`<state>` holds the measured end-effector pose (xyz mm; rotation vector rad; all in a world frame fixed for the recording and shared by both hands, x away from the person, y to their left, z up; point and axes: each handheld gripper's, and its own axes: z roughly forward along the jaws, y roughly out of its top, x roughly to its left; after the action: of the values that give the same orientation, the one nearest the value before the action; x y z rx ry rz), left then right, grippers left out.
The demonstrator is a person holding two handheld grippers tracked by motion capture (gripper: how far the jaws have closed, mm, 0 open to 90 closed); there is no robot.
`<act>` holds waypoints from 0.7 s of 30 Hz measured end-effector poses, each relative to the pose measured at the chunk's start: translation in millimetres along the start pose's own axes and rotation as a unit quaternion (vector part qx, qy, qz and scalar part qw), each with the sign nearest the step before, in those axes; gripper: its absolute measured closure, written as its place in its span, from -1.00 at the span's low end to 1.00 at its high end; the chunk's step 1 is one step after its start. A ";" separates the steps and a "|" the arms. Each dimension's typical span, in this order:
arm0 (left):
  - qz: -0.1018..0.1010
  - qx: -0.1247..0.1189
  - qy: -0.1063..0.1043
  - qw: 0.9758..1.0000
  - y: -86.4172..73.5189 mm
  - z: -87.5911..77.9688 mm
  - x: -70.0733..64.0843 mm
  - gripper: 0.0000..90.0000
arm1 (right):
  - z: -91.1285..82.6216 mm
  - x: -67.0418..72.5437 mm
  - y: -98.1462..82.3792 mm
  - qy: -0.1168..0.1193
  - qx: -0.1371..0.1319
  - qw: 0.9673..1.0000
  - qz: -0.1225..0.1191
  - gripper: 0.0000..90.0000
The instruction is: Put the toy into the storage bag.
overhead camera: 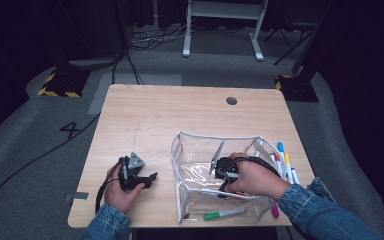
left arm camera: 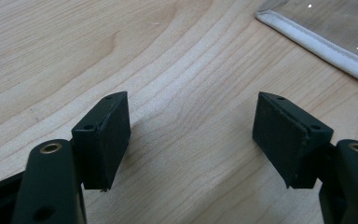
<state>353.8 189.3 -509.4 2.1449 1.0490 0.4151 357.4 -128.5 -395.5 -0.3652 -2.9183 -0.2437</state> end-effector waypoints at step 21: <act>0.001 0.000 0.001 1.000 0.0 -0.1 0.2 -0.38 | -59.0 7.0 -17.3 -0.079 -0.167 0.982 0.031 0.31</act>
<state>353.9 189.4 -509.3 2.1462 1.0477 0.4173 356.1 -154.3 -339.3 -0.5473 -3.0099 -0.7319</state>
